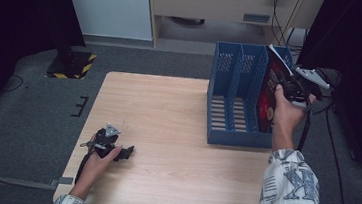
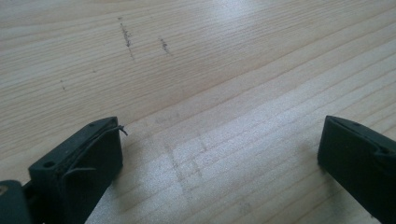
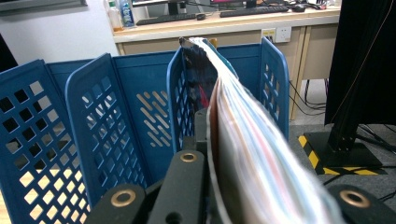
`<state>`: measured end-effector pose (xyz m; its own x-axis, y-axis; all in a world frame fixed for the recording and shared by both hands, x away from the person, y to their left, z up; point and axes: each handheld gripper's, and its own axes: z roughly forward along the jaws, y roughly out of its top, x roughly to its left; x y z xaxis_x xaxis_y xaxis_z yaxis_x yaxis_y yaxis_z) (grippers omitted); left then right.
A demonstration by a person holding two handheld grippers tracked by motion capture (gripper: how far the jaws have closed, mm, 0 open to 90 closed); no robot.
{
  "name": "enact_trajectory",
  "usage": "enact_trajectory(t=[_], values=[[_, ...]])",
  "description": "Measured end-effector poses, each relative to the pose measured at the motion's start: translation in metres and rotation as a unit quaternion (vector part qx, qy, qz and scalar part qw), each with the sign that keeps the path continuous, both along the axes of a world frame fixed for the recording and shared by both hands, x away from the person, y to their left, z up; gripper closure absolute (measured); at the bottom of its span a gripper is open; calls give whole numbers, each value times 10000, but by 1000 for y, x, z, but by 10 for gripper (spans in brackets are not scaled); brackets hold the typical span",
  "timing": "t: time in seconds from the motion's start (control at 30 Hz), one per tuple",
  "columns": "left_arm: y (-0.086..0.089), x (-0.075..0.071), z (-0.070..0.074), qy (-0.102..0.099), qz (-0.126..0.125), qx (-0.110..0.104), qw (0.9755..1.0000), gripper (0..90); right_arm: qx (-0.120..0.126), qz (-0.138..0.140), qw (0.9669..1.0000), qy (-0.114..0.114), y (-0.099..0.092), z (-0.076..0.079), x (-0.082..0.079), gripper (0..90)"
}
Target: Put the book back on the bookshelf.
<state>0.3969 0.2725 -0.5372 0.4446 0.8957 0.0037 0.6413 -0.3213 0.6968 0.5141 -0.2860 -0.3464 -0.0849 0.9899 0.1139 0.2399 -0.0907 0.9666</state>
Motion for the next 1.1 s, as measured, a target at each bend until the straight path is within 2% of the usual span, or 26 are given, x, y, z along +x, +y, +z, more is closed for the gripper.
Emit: enact_trajectory(t=[0.07,0.3,0.7,1.1], values=[[0,0,0,1,1,-1,10000,0,90,-14,10000,-2,-1,-2,0,871],[0,0,0,-1,2,0,10000,0,31,-39,10000,-55,-3,1,2,871],[0,0,0,-1,13,2,10000,0,-269,-128,9994,-149,-5,-4,2,871],[0,0,0,-1,16,-2,10000,0,-423,-203,9987,-212,-7,-8,4,871]])
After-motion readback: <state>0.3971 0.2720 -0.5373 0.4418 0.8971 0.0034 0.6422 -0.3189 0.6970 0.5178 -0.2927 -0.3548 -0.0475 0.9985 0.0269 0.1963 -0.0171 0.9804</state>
